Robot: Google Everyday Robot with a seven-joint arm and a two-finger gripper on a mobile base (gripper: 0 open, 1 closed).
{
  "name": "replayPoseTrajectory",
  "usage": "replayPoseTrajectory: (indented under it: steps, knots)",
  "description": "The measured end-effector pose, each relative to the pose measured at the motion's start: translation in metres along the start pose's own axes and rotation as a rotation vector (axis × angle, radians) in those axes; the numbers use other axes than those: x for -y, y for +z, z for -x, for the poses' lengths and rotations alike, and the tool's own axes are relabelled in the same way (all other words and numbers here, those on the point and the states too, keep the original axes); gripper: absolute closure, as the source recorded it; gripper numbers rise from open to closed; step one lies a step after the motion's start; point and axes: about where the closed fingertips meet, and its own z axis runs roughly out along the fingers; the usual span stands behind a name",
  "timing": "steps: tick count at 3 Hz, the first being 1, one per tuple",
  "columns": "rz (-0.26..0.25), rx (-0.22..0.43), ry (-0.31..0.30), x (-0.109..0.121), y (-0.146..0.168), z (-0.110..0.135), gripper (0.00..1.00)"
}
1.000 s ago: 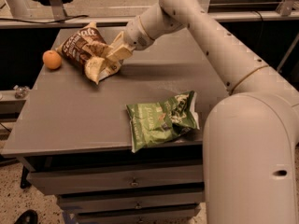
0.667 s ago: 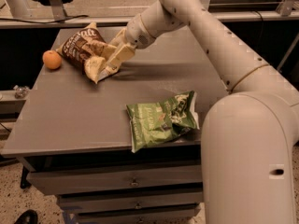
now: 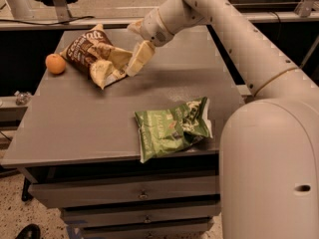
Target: Move brown chip bag near orange
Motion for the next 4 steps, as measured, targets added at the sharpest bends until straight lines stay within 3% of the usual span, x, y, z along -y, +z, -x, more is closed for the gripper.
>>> replayPoseTrajectory:
  steps: [1,3,4]
  knots:
    - [-0.048,-0.032,0.014,-0.012,-0.046,-0.013,0.00]
    - [-0.186,-0.187,0.104,-0.047,-0.174,-0.091,0.00]
    - [-0.195,-0.193,0.114,-0.048,-0.182,-0.097,0.00]
